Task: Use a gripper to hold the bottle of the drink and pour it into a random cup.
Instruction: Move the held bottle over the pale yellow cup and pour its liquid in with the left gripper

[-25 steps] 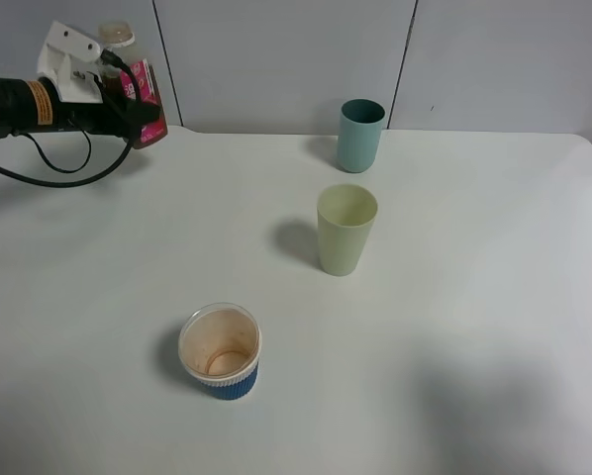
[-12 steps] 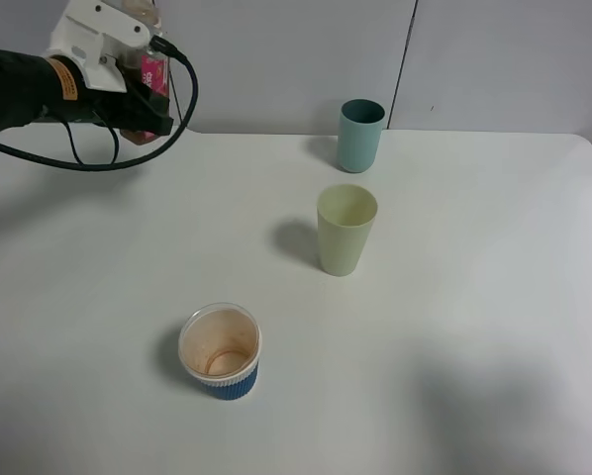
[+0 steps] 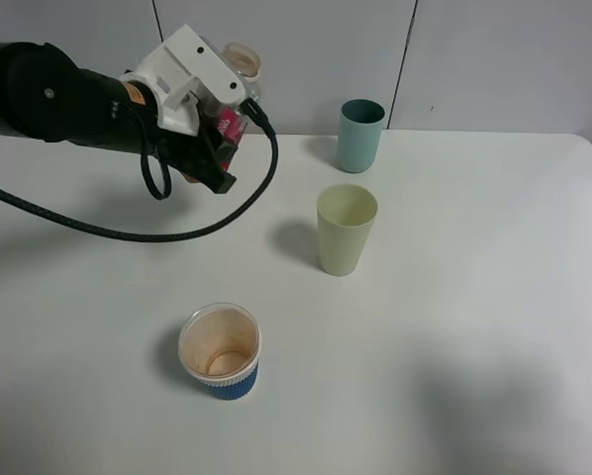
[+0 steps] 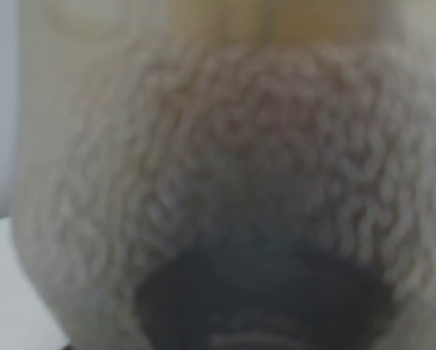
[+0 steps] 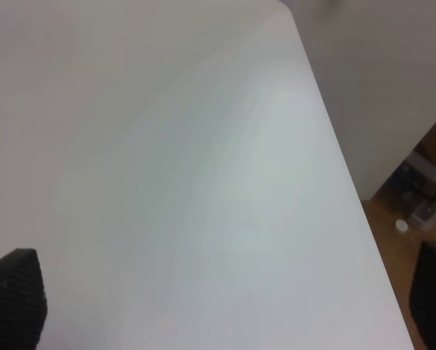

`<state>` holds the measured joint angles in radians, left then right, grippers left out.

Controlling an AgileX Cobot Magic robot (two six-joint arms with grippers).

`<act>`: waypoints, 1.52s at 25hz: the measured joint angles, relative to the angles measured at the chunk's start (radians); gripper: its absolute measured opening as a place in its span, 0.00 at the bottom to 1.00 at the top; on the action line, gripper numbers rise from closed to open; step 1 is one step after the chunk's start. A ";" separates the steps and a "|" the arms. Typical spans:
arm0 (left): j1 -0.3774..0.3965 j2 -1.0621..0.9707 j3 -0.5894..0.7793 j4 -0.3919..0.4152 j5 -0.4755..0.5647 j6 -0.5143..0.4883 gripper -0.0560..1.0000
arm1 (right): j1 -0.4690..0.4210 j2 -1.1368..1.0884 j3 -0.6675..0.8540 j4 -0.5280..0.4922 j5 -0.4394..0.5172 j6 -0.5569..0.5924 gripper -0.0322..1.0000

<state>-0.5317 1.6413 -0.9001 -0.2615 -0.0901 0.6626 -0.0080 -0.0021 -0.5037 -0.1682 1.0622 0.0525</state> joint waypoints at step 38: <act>-0.419 0.098 -0.074 -1.335 -0.679 1.367 0.36 | 0.000 0.000 0.000 0.000 0.000 0.000 0.99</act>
<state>-0.9512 1.7389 -0.9739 -1.5967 -0.7694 2.0299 -0.0080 -0.0021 -0.5037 -0.1682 1.0622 0.0525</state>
